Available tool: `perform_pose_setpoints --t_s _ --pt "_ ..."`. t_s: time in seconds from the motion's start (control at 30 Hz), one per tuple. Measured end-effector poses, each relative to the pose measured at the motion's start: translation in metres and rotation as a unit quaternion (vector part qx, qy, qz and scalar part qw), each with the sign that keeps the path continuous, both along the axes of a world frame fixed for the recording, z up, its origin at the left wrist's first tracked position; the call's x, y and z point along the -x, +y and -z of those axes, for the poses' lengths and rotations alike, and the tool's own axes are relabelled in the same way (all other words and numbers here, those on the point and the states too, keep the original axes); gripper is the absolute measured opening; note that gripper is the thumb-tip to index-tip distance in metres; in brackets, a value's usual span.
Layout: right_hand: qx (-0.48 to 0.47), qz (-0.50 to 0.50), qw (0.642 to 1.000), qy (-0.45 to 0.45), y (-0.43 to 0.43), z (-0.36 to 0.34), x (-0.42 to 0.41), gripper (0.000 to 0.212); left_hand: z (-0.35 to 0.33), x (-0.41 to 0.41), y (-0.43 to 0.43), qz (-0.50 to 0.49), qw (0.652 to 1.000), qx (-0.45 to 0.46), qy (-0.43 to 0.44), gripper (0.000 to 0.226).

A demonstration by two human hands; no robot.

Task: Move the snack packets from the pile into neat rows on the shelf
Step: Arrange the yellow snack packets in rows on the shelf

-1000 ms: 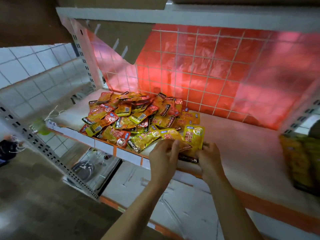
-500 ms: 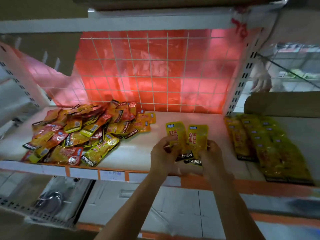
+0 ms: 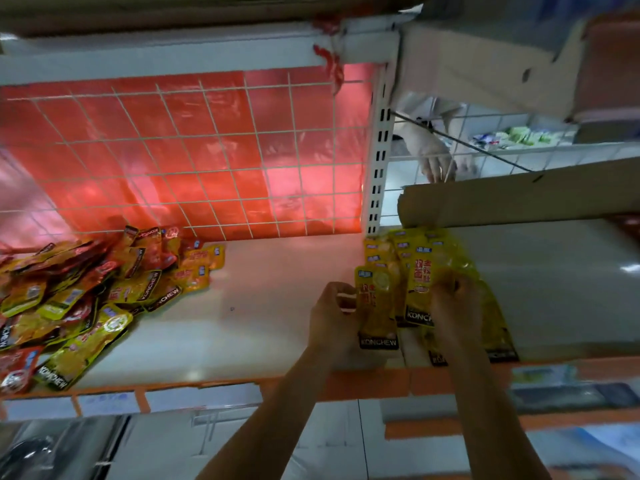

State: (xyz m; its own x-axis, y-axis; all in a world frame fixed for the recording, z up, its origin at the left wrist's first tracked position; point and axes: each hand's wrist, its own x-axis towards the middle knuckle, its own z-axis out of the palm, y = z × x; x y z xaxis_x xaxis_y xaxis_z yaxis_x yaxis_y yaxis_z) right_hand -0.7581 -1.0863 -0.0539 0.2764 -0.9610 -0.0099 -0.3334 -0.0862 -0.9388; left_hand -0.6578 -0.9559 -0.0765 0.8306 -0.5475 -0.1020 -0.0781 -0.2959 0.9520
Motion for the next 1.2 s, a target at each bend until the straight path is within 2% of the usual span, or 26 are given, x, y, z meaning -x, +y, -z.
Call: perform_pose_setpoints --t_s 0.3,0.73,0.97,1.03,1.1,1.2 --pt "0.004 -0.033 0.999 -0.017 -0.021 0.001 0.024 0.019 0.002 0.019 -0.030 -0.003 0.991 -0.100 -0.086 0.014" --pt "0.011 -0.085 0.996 -0.012 -0.028 -0.002 0.027 0.018 0.002 0.021 -0.045 0.010 0.959 -0.179 -0.219 0.031" --pt "0.013 -0.140 0.990 -0.008 -0.021 -0.009 0.024 0.007 0.004 0.017 -0.042 0.029 0.946 -0.202 -0.252 0.021" --pt "0.002 -0.153 0.988 -0.009 -0.018 -0.008 0.021 0.007 -0.001 0.017 -0.040 0.009 0.945 -0.186 -0.267 0.020" --pt "-0.015 -0.171 0.985 0.000 -0.016 -0.007 0.018 0.010 -0.008 0.019 -0.040 -0.015 0.962 -0.113 -0.246 0.021" --pt "-0.020 -0.222 0.975 0.009 -0.011 -0.006 0.015 0.013 -0.017 0.022 -0.041 -0.006 0.996 -0.002 -0.094 0.020"
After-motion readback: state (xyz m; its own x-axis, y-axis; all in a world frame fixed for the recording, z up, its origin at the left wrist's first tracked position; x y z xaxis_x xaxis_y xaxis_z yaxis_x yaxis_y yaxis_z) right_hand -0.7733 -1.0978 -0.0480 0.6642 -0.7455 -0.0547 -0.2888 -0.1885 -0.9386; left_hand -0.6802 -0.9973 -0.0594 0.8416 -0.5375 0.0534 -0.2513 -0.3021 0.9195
